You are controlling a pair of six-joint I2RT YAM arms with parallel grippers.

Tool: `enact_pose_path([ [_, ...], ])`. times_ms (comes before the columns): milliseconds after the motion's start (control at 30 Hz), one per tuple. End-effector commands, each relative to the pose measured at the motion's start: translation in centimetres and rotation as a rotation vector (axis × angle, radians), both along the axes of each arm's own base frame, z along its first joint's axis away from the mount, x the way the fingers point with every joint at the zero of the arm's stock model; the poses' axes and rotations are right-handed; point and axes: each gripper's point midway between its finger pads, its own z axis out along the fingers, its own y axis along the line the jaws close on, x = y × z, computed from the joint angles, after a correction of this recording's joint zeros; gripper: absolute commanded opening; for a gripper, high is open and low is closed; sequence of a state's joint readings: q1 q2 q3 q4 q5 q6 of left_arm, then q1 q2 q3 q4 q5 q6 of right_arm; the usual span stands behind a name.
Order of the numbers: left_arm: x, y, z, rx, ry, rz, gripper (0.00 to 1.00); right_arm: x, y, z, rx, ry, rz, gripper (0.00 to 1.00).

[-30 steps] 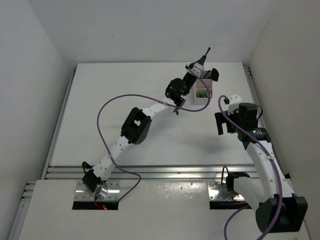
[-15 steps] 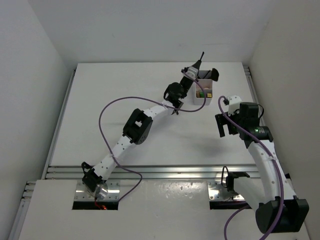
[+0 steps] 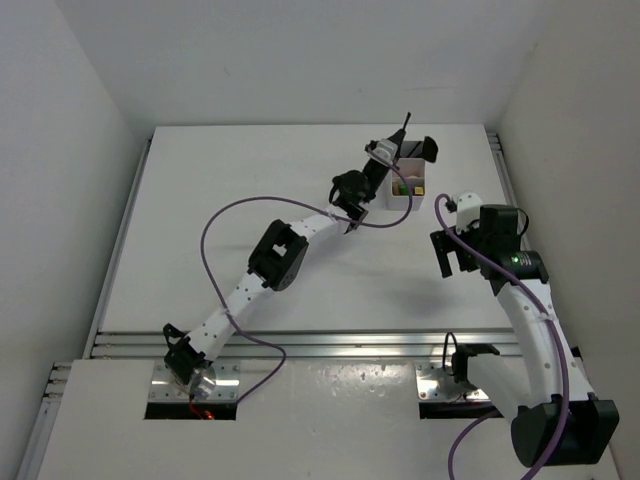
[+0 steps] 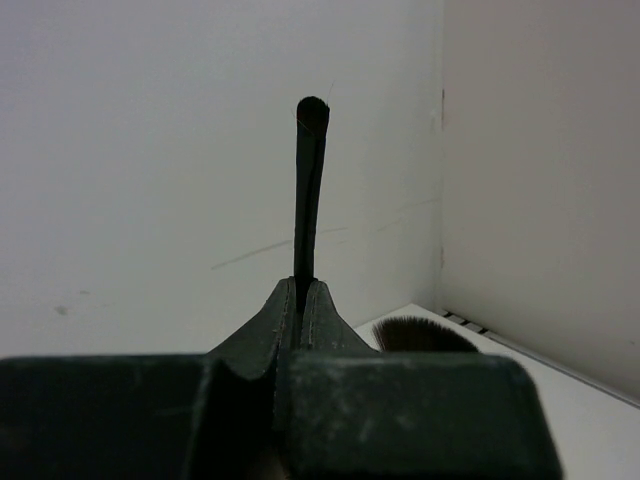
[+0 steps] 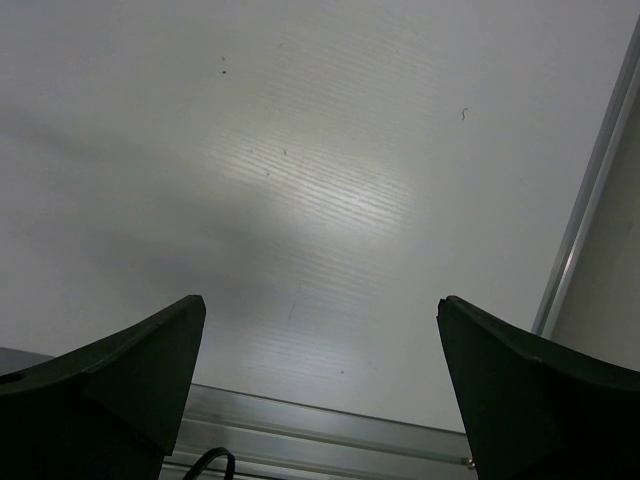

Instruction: Organize the makeup

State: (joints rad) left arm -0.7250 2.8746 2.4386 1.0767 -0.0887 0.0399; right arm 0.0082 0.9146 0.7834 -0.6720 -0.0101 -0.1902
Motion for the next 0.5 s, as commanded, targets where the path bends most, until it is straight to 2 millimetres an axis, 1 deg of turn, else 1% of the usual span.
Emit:
enact_pose_path([
  [0,-1.4,-1.4,0.4,-0.023,-0.026,-0.060,0.00,0.7,-0.3,1.8,-0.020,-0.040,0.007,1.00],
  [67,-1.4,-1.5,0.1,-0.022,-0.013,-0.065,0.00,0.8,-0.2,1.8,-0.019,-0.037,0.010,1.00],
  [100,-1.3,-1.6,-0.5,-0.016,-0.006,-0.065,0.00,0.8,-0.2,1.8,-0.022,-0.036,0.015,1.00],
  [167,-1.0,-1.5,-1.2,-0.010,0.012,-0.056,0.00,0.7,-0.2,1.7,-0.024,-0.030,0.020,1.00],
  [367,-0.9,-1.4,-1.2,-0.009,0.012,-0.041,0.00,0.9,-0.5,1.7,-0.033,-0.021,0.019,1.00],
  [400,-0.8,-1.4,-1.8,-0.001,0.021,-0.041,0.05,0.9,-0.3,1.7,-0.031,-0.019,0.022,1.00],
  [433,-0.9,-1.6,-2.2,0.010,0.025,-0.049,0.21,1.0,-0.3,1.6,-0.031,-0.021,0.021,1.00],
  [467,-0.9,-1.5,-2.2,0.015,0.031,-0.049,0.30,1.1,-0.2,1.8,-0.028,-0.027,0.023,1.00],
])
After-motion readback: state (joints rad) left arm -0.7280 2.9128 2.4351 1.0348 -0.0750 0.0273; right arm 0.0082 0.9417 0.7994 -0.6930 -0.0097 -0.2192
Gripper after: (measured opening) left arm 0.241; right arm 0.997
